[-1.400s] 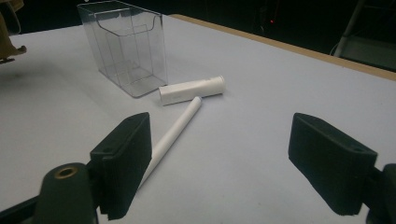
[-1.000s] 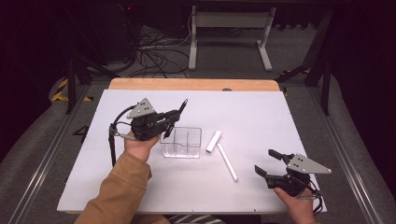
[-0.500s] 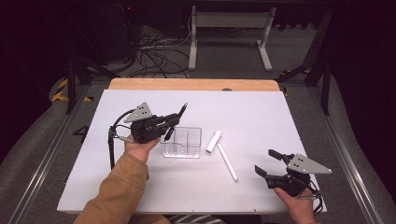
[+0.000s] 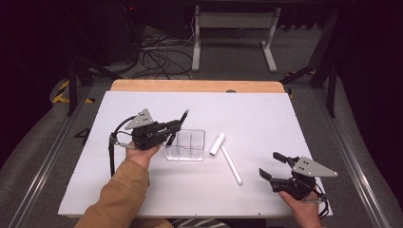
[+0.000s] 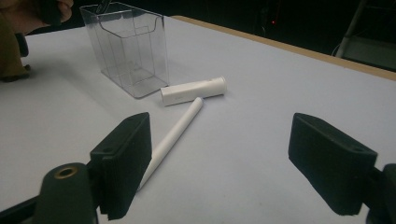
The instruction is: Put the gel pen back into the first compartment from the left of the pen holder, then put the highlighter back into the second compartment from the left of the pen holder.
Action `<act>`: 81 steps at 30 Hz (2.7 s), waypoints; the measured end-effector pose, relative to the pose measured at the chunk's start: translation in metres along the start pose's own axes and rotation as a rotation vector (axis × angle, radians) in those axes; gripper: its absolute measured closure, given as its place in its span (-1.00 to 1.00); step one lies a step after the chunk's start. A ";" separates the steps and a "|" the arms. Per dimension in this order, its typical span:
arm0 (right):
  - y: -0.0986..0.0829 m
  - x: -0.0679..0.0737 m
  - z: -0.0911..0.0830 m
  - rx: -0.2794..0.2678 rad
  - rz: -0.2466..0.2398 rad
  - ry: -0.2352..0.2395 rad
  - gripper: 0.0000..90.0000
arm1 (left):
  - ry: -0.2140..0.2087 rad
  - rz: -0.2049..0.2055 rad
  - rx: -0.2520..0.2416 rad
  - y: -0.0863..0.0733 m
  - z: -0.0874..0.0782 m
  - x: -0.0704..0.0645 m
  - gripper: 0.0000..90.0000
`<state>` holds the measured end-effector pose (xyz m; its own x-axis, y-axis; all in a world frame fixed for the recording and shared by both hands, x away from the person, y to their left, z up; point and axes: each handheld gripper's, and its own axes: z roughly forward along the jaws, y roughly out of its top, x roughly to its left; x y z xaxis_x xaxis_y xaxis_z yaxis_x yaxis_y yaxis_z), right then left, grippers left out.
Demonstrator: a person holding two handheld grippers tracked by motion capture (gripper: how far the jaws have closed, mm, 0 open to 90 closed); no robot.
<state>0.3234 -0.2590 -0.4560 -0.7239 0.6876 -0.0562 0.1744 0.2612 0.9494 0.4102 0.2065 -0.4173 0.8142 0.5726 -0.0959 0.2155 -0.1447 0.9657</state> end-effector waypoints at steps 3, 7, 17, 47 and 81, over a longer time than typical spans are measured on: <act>0.000 0.000 0.000 0.000 -0.002 0.001 -0.51 | 0.003 0.004 0.001 -0.002 -0.001 0.000 0.76; 0.000 0.000 0.000 0.001 -0.001 0.003 -0.51 | 0.005 0.005 -0.010 -0.006 -0.003 0.000 0.76; 0.000 0.001 0.001 -0.001 -0.002 0.005 -0.51 | 0.015 0.011 0.011 -0.007 -0.003 -0.002 0.74; 0.012 0.011 0.001 -0.017 0.011 -0.030 -0.61 | 0.130 0.049 0.020 0.018 -0.048 -0.025 -0.77; 0.040 0.027 0.014 0.008 -0.029 -0.022 -0.34 | 0.151 0.031 0.020 -0.020 -0.108 -0.033 -0.92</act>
<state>0.3205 -0.2203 -0.4238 -0.7136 0.6947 -0.0907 0.1588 0.2865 0.9448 0.3211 0.2778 -0.4078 0.7309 0.6819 -0.0271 0.2034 -0.1797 0.9625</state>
